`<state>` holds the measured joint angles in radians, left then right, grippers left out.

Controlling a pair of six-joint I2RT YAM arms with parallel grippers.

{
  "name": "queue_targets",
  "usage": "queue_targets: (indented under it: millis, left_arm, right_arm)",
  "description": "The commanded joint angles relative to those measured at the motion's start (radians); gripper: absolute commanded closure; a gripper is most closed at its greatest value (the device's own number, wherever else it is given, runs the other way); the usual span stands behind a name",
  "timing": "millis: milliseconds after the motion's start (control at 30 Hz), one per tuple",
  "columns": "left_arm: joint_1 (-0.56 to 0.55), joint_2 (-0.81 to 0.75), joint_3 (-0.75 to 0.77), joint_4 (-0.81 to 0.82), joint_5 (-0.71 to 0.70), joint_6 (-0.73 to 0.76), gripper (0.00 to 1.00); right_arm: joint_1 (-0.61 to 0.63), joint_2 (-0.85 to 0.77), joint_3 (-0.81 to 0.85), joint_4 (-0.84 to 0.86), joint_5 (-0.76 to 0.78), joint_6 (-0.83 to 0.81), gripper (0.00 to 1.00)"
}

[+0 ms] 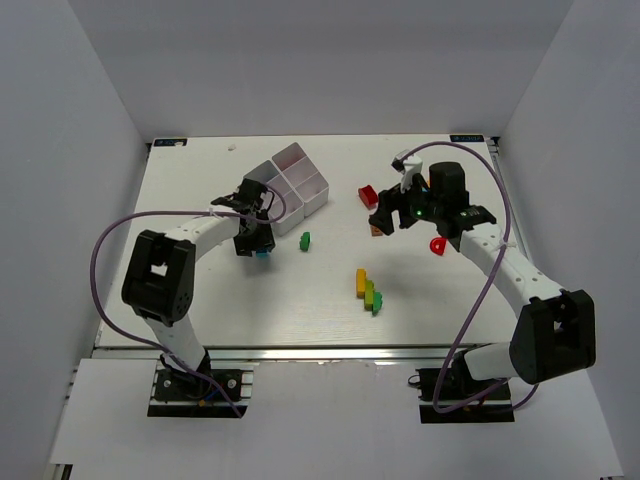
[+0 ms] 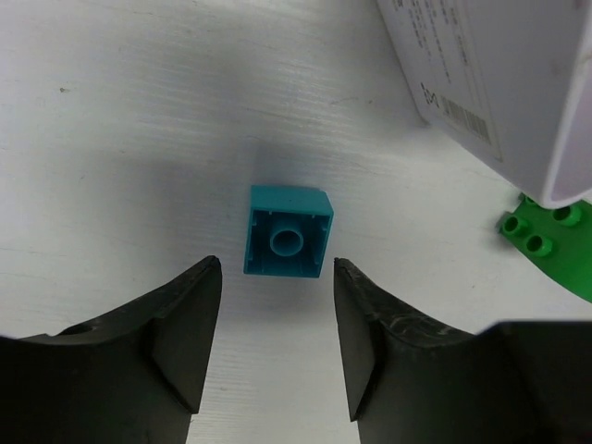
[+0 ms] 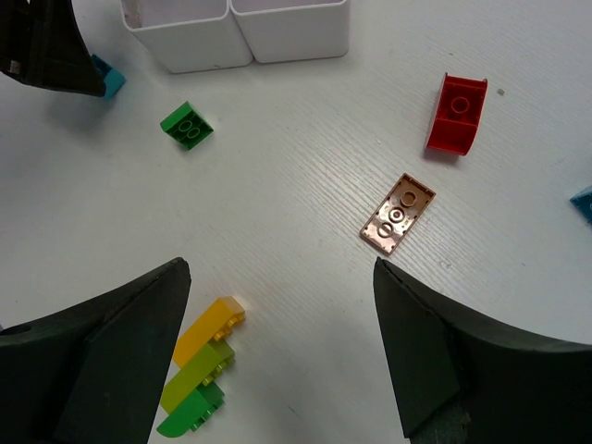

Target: Sort the legos into containers by color

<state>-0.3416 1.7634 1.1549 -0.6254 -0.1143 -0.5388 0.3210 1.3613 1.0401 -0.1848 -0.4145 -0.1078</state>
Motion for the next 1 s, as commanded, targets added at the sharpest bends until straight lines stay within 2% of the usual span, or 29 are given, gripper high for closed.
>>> queue_targets:
  millis: [0,400,467,567,600,667,767,800,867,900,967]
  left_arm:
    - [-0.011,0.002,0.008,0.024,-0.047,0.005,0.39]
    - [-0.031,0.033,0.011,0.050,-0.133,0.000,0.45]
    - [-0.033,0.033,0.017,0.041,-0.142,-0.001,0.54]
    - [-0.034,0.010,0.012,0.027,-0.178,-0.007,0.61]
    - [-0.036,-0.004,0.009,0.023,-0.194,-0.013,0.67]
    - [-0.036,-0.062,-0.004,0.016,-0.208,-0.021,0.70]
    - [-0.036,-0.148,0.012,-0.010,-0.199,-0.036,0.81]
    - [-0.036,-0.166,0.028,-0.022,-0.196,-0.042,0.88]
    - [-0.036,-0.199,0.099,-0.054,-0.194,-0.055,0.94]
    - [-0.034,-0.199,0.136,-0.068,-0.199,-0.061,0.95]
    - [-0.028,-0.180,0.221,-0.118,-0.197,-0.084,0.99]
  right_arm:
    - [-0.008,-0.018,-0.006,0.019,-0.020,0.011,0.15]
    - [-0.011,-0.037,-0.034,0.030,-0.029,0.023,0.15]
    - [-0.013,-0.041,-0.037,0.030,-0.030,0.026,0.15]
    - [-0.011,-0.045,-0.040,0.034,-0.032,0.026,0.16]
    - [-0.011,-0.047,-0.041,0.034,-0.032,0.026,0.16]
    - [-0.011,-0.051,-0.041,0.036,-0.033,0.026,0.16]
    - [-0.011,-0.057,-0.046,0.039,-0.040,0.028,0.16]
    - [-0.011,-0.062,-0.048,0.041,-0.044,0.026,0.19]
    - [-0.013,-0.064,-0.048,0.041,-0.063,0.022,0.24]
    - [-0.011,-0.065,-0.048,0.036,-0.070,0.016,0.33]
    - [-0.011,-0.065,-0.049,0.033,-0.083,0.013,0.44]
